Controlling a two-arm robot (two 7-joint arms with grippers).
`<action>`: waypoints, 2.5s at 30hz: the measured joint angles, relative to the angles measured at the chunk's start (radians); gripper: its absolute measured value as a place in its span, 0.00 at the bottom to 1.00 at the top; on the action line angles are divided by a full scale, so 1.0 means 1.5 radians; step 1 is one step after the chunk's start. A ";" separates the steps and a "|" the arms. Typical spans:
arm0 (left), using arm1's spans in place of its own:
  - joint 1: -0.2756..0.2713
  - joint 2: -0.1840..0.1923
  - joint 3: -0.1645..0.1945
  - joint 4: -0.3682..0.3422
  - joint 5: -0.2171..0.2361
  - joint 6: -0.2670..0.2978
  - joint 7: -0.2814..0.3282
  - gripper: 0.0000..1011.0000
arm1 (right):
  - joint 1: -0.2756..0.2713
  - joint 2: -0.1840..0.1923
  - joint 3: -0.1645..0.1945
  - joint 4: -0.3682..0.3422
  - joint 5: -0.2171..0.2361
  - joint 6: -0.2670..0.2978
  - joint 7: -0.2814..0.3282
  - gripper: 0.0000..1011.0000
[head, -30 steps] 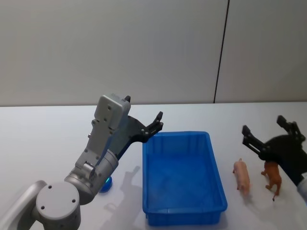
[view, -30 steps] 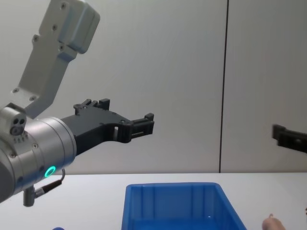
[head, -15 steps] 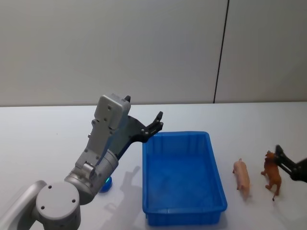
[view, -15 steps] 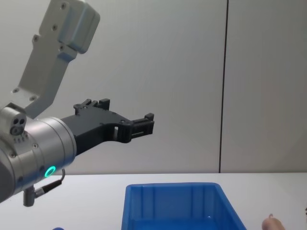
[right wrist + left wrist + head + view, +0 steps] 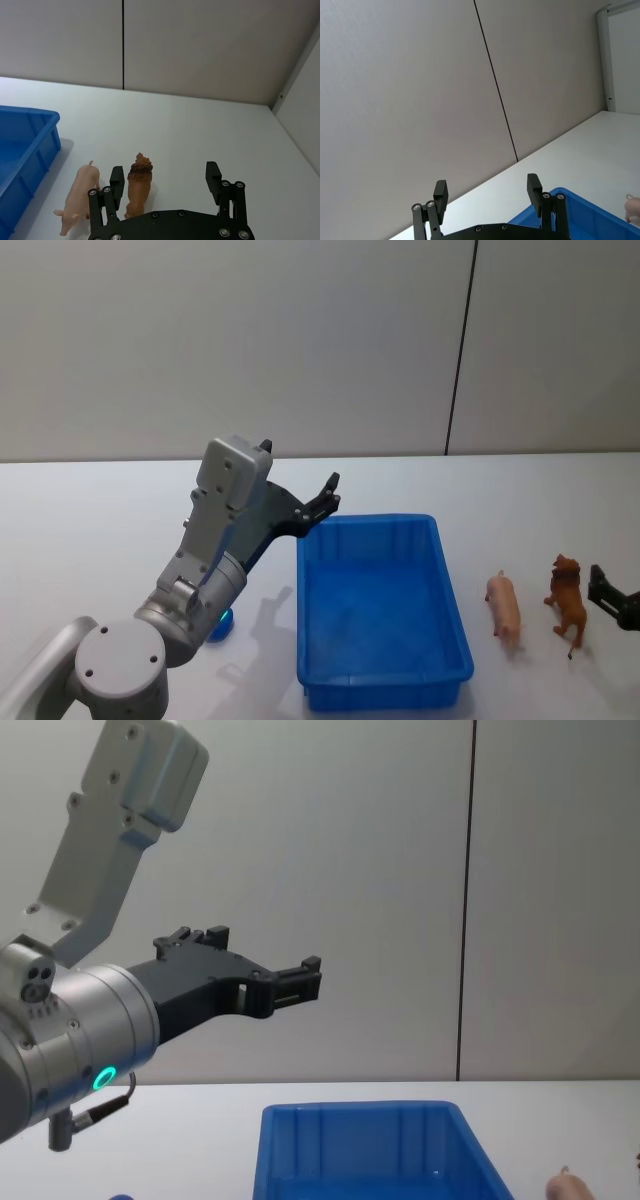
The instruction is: Pick up the two dolls from the table and place them into the box.
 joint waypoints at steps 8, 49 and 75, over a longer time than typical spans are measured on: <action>0.000 0.000 0.000 0.000 0.000 0.000 0.000 0.99 | 0.057 -0.032 -0.009 0.054 0.008 0.064 0.025 0.99; 0.000 0.000 0.000 0.000 0.000 0.000 0.000 0.99 | 0.206 -0.142 -0.041 0.258 -0.010 0.166 0.027 0.90; 0.000 0.000 0.000 0.000 0.000 0.000 0.000 0.99 | 0.218 -0.152 -0.045 0.278 -0.020 0.147 0.039 0.30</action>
